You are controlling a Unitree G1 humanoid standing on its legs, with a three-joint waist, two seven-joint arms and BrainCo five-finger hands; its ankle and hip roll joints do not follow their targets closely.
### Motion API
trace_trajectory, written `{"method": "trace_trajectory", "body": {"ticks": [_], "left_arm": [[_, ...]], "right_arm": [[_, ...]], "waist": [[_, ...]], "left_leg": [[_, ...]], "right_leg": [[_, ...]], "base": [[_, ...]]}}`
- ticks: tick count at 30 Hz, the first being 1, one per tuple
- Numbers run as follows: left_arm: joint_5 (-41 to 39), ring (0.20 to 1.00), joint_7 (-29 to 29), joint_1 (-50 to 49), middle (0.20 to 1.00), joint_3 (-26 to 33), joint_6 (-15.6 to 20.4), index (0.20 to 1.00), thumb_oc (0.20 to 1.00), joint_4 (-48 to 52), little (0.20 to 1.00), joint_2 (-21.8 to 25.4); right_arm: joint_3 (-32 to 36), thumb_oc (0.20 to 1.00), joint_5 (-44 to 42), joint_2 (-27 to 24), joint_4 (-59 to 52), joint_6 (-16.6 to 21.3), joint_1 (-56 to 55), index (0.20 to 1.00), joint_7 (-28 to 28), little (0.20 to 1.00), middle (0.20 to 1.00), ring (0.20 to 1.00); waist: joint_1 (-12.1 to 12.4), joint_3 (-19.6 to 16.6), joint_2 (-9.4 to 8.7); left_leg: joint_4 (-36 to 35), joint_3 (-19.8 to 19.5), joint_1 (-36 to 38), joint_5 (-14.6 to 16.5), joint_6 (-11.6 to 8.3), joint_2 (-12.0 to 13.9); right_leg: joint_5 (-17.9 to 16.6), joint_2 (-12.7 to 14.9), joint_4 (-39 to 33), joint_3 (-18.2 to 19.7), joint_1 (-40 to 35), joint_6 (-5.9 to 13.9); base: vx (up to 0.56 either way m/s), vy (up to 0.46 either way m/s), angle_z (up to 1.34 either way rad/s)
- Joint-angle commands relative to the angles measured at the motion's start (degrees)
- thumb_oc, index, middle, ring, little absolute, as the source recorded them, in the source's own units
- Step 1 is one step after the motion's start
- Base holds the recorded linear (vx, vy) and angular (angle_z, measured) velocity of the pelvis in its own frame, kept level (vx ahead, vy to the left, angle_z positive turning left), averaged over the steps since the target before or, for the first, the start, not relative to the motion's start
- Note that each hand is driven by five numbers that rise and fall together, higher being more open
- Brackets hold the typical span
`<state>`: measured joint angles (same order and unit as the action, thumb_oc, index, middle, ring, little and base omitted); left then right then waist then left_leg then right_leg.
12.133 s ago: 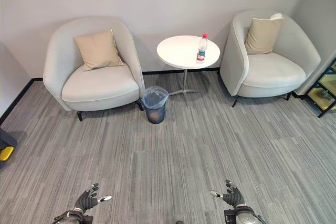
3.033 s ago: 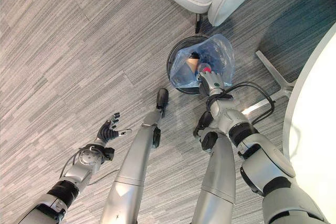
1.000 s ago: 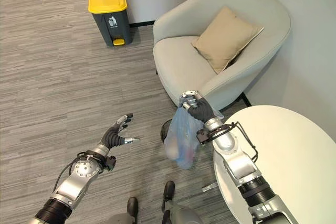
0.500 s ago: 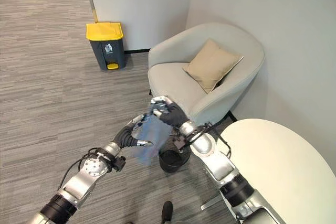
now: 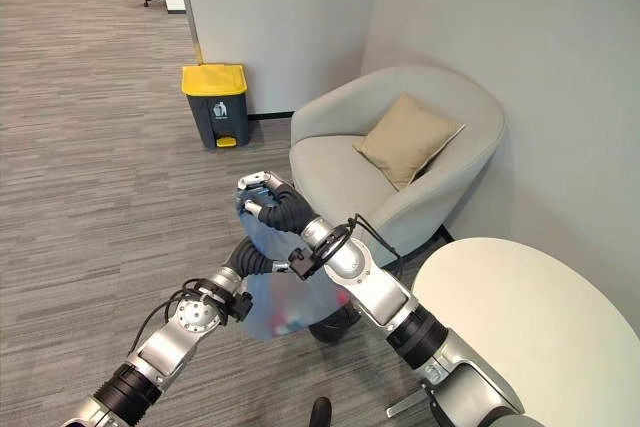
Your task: Gather garbage on tea table into small bin, then transfer packed bag to large trash can.
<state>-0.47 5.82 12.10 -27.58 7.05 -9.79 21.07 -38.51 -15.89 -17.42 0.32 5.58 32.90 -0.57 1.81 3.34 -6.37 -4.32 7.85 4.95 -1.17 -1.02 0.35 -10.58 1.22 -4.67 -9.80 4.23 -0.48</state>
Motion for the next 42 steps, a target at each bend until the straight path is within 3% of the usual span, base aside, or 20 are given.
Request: {"method": "trace_trajectory", "body": {"ticks": [1, 12, 13, 14, 15, 25, 30, 31, 32, 33, 34, 36, 42], "left_arm": [[3.43, 1.000, 0.68, 5.19, 1.000, -4.69, 1.02, 1.000, 1.000, -5.03, 1.000, -0.90], [6.20, 1.000, 1.83, 4.73, 1.000, -5.51, -1.38, 1.000, 1.000, -13.61, 1.000, -2.79], [6.25, 0.878, 2.11, 5.29, 0.878, -5.67, -1.58, 0.878, 0.878, -13.97, 0.878, -3.21], [6.10, 0.467, 2.37, 5.82, 0.467, -5.74, -1.60, 0.467, 0.467, -14.30, 0.467, -3.53], [5.93, 0.200, 2.67, 6.56, 0.200, -5.89, -1.50, 0.200, 0.200, -14.65, 0.200, -3.93], [-2.64, 0.200, 5.17, 11.86, 0.200, -3.75, 1.62, 0.200, 0.200, -5.57, 0.200, -4.42], [-5.43, 0.200, 4.94, 11.43, 0.200, -2.04, 2.75, 0.200, 0.200, -1.13, 0.200, -3.30], [-6.00, 0.200, 4.54, 10.42, 0.200, -1.23, 2.88, 0.200, 0.200, 0.37, 0.200, -2.79], [-6.32, 0.200, 4.44, 10.03, 0.200, -0.80, 3.07, 0.200, 0.200, 0.96, 0.200, -2.59], [-6.33, 0.200, 4.43, 9.98, 0.200, -0.79, 3.04, 0.200, 0.200, 1.02, 0.200, -2.58], [-6.92, 0.200, 4.45, 8.61, 0.200, 0.43, 3.15, 0.200, 0.200, 2.30, 0.200, -2.20], [-7.52, 0.200, 4.91, 5.66, 0.200, 2.88, 3.48, 0.200, 0.200, 4.21, 0.200, -1.53], [-8.89, 0.200, 5.45, 0.61, 0.200, 6.58, 3.52, 0.200, 0.200, 5.32, 0.200, -1.04]], "right_arm": [[2.34, 0.200, -4.39, 6.95, -4.65, 5.09, 10.17, 0.200, -0.54, 0.200, 0.200, 0.200], [0.72, 0.200, -5.81, 9.15, -4.46, 4.86, 12.54, 0.200, -1.08, 0.200, 0.200, 0.200], [0.42, 0.200, -6.07, 9.60, -4.44, 4.87, 12.43, 0.200, -1.08, 0.200, 0.200, 0.200], [0.12, 0.200, -6.24, 9.94, -4.37, 4.76, 12.23, 0.200, -0.98, 0.200, 0.200, 0.200], [-0.03, 0.200, -6.44, 10.10, -4.36, 4.82, 12.09, 0.200, -0.86, 0.200, 0.200, 0.200], [-1.44, 0.200, -7.42, 10.36, -3.59, 4.88, 9.97, 0.200, 0.21, 0.200, 0.200, 0.200], [-0.81, 0.200, -5.14, 8.17, -3.42, 4.37, 8.42, 0.200, 0.88, 0.200, 0.200, 0.200], [-0.39, 0.272, -2.74, 7.00, -4.01, 3.97, 7.78, 0.272, 1.13, 0.272, 0.272, 0.272], [0.05, 0.445, -0.98, 6.13, -4.38, 3.92, 7.57, 0.445, 0.98, 0.445, 0.445, 0.445], [0.04, 0.445, -0.94, 6.12, -4.45, 3.88, 7.51, 0.445, 0.97, 0.445, 0.445, 0.445], [1.01, 1.000, 3.95, 3.95, -5.70, 3.67, 6.98, 1.000, 0.40, 1.000, 1.000, 1.000], [3.13, 1.000, 13.37, -0.13, -8.62, 3.80, 5.48, 1.000, -1.27, 1.000, 1.000, 1.000], [7.98, 1.000, 27.60, -5.13, -13.48, 4.83, 1.94, 1.000, -5.92, 1.000, 1.000, 1.000]], "waist": [[0.26, -0.57, -1.08], [-0.08, -1.21, -1.01], [-0.18, -1.23, -0.98], [-0.26, -1.25, -0.97], [-0.35, -1.26, -0.94], [-1.13, -1.18, -0.72], [-1.18, -1.11, -0.57], [-1.20, -1.18, -0.53], [-1.26, -1.24, -0.52], [-1.25, -1.25, -0.51], [-1.36, -1.36, -0.39], [-1.47, -1.44, -0.16], [-1.94, -1.50, 0.36]], "left_leg": [[0.11, -1.55, -2.13, 3.26, -1.36, 1.17], [-0.11, -1.26, -1.81, 3.13, -1.17, 1.20], [-0.13, -1.27, -1.79, 3.16, -1.13, 1.18], [-0.14, -1.27, -1.80, 3.17, -1.13, 1.17], [-0.16, -1.22, -1.80, 3.18, -1.13, 1.14], [-0.27, -1.19, -1.82, 3.02, -1.00, 0.92], [-0.33, -1.17, -1.78, 2.99, -0.95, 0.76], [-0.31, -1.15, -1.72, 3.02, -0.91, 0.72], [-0.32, -1.13, -1.70, 3.02, -0.90, 0.71], [-0.32, -1.13, -1.69, 3.02, -0.90, 0.71], [-0.36, -1.09, -1.62, 3.05, -0.86, 0.71], [-0.46, -1.04, -1.49, 3.10, -0.75, 0.74], [-0.58, -0.83, -1.28, 3.20, -0.44, 0.55]], "right_leg": [[12.94, 2.30, 2.80, 0.38, -6.44, 5.91], [12.47, 2.47, 2.51, 0.58, -6.55, 5.99], [12.45, 2.48, 2.50, 0.63, -6.56, 5.98], [12.44, 2.51, 2.45, 0.66, -6.58, 5.98], [12.43, 2.50, 2.42, 0.67, -6.61, 5.99], [12.11, 2.77, 2.56, 0.87, -6.35, 6.11], [11.98, 2.89, 2.49, 0.92, -6.35, 6.23], [11.96, 2.93, 2.48, 0.97, -6.44, 6.26], [11.93, 2.98, 2.43, 0.94, -6.51, 6.29], [11.93, 2.98, 2.42, 0.94, -6.53, 6.29], [11.89, 3.06, 2.37, 0.88, -6.62, 6.40], [11.79, 3.17, 2.25, 0.89, -6.65, 6.61], [11.66, 3.27, 2.15, 1.26, -6.73, 6.91]], "base": [[-0.01, 0.012, 0.06], [0.00, 0.009, 0.03], [0.00, 0.000, 0.00], [0.00, 0.000, 0.00], [0.00, 0.000, 0.00], [0.00, 0.000, 0.00], [0.00, 0.000, 0.00], [0.00, 0.000, 0.00], [0.00, 0.000, 0.00], [0.00, 0.000, 0.00], [0.00, 0.010, -0.03], [0.00, 0.013, -0.11], [0.00, 0.003, -0.03]]}}
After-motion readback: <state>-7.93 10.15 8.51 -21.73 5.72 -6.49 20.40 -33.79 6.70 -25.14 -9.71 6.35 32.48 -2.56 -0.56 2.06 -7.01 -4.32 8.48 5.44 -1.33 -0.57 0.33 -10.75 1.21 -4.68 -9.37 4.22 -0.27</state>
